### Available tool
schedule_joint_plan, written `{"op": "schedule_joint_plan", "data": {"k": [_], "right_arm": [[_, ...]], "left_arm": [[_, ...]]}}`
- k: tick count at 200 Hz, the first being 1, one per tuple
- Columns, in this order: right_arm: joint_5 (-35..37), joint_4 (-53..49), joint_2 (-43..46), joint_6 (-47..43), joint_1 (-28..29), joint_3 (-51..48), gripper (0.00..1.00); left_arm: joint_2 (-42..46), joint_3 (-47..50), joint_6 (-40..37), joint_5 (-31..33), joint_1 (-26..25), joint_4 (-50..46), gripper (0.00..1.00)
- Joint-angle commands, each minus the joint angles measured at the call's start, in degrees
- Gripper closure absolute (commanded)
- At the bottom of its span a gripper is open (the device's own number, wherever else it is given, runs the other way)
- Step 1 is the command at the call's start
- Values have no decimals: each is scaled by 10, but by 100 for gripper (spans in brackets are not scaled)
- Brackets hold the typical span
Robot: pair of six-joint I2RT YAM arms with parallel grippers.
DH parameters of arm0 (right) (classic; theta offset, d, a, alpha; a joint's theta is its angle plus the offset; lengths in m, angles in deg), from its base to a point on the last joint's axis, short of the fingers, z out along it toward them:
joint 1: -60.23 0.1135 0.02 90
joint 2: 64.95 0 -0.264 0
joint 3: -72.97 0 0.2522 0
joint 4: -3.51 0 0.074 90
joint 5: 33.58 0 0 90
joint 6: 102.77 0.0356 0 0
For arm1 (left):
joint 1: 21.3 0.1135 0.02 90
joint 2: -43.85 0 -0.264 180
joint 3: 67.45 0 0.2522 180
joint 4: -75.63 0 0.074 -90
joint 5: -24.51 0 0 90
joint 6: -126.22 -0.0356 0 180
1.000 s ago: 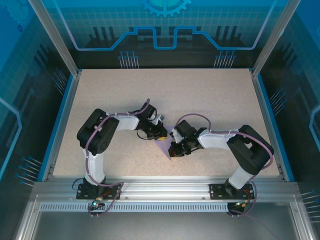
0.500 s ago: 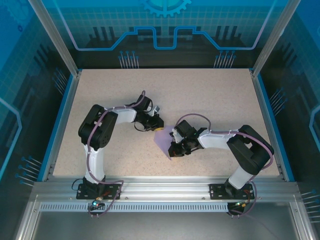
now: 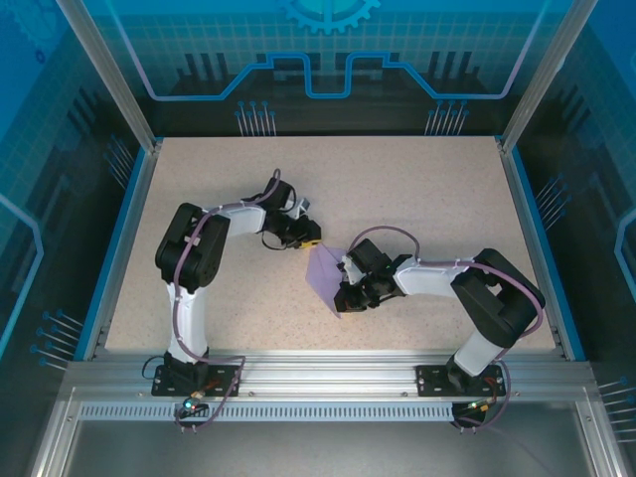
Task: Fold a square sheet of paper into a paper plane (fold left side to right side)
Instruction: Fourth fold the wing at the center of the table, then turn over the paper at the center of the table.
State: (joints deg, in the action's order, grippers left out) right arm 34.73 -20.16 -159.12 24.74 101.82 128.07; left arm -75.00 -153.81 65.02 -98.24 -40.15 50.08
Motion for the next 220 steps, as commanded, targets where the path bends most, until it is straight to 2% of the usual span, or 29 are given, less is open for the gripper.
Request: {"op": "schedule_joint_plan", "data": {"k": [1, 27, 59, 97, 124, 154, 220], "right_arm": [[13, -38, -4, 9, 6, -25, 90], [36, -27, 33, 2, 5, -1, 88], [107, -51, 105, -25, 3, 22, 75], [158, -62, 198, -45, -22, 7, 58], [150, -56, 238, -44, -50, -17, 55], [131, -31, 268, -41, -52, -46, 51], [111, -21, 264, -34, -52, -66, 51]], "left_arm": [[45, -1, -29, 33, 15, -28, 67], [124, 35, -27, 49, 16, -35, 58], [213, 105, -6, 63, 15, -31, 51], [269, 194, 41, 25, 5, 11, 48], [263, 222, 62, 14, -26, 38, 48], [221, 222, 80, 14, -57, 65, 49], [147, 176, 85, 27, -92, 55, 49]]}}
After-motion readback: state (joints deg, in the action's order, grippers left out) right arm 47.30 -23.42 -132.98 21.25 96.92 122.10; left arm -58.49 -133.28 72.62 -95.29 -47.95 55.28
